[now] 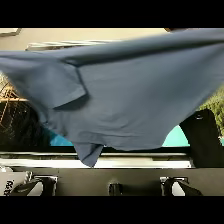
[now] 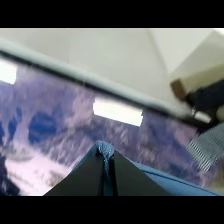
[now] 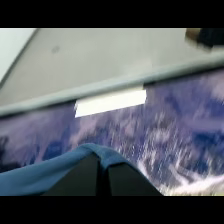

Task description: Fold the clothes and pants, and hang the long-sleeved shirts on hangers.

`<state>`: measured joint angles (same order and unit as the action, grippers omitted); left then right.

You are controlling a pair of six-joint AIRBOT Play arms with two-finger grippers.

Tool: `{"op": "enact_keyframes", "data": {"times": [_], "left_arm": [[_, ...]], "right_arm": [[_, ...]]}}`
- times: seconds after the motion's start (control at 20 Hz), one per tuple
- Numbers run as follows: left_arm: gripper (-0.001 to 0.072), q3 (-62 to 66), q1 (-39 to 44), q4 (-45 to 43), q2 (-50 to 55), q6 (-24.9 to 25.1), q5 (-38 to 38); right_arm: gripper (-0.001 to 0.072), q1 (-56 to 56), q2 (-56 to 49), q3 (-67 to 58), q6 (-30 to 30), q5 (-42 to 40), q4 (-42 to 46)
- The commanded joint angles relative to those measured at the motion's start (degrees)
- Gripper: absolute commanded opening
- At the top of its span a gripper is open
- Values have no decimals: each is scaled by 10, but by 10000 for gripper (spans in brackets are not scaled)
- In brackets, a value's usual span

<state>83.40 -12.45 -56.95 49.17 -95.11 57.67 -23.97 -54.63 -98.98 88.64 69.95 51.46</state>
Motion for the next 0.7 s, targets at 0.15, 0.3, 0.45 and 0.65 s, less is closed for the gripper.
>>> {"op": "enact_keyframes", "data": {"times": [0.15,0.3,0.45,0.65], "left_arm": [[17,-8,107,0,318,69,-197],[18,35,137,-1,447,69,-268],[18,86,148,-1,523,69,-272],[19,91,138,-8,537,81,-216]], "right_arm": [[29,0,-304,77,-26,-69,-70],[29,12,-427,77,-105,-172,-160],[30,37,-485,77,-164,-238,-179],[30,53,-494,77,-186,-219,-152]]}}
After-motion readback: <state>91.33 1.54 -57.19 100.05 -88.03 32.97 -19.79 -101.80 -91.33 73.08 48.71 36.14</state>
